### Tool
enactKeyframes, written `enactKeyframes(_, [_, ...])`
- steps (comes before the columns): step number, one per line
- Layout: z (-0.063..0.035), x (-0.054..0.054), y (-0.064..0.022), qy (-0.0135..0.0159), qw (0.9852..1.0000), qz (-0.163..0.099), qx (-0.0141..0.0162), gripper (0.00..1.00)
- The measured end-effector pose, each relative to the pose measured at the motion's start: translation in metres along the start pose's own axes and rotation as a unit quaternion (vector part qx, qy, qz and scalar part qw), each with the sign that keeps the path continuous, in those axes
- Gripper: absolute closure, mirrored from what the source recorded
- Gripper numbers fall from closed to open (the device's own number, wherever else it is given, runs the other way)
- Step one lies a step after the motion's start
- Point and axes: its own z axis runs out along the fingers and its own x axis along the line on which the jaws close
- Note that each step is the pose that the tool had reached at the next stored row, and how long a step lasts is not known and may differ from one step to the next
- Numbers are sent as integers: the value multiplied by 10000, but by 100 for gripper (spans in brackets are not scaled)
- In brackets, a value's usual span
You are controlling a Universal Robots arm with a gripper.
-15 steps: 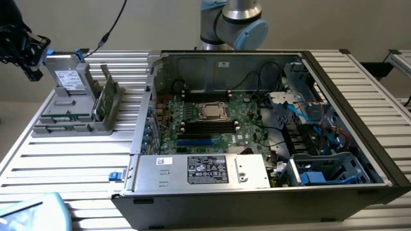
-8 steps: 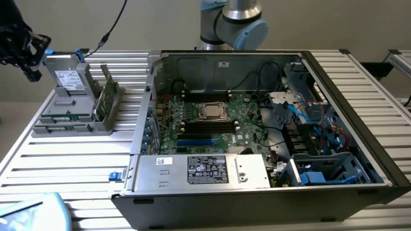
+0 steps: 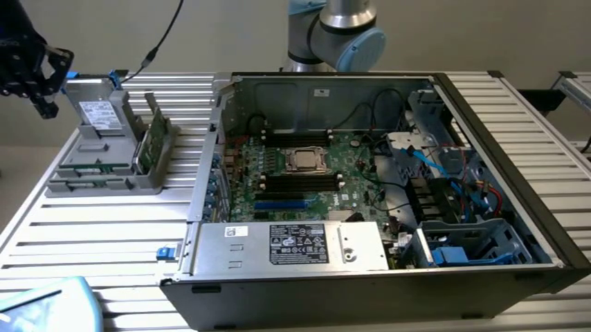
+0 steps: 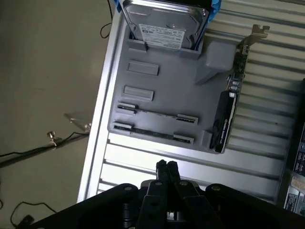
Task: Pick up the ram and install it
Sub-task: 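Pick up the ram and move it above insertion slot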
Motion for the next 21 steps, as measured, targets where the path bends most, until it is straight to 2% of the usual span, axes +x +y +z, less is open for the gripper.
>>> enactKeyframes(3, [5,0,0,13,9996,-272,6,89])
enactKeyframes(6, [7,0,0,25,9985,-541,9,89])
enactKeyframes(11, [11,-1,0,41,9950,-1001,-8,89])
enactKeyframes(13, [14,-1,0,43,9930,-1178,-21,89])
enactKeyframes(16, [17,-1,-1,49,9894,-1453,-39,89])
enactKeyframes(21, [23,-1,-1,59,9816,-1907,-69,89])
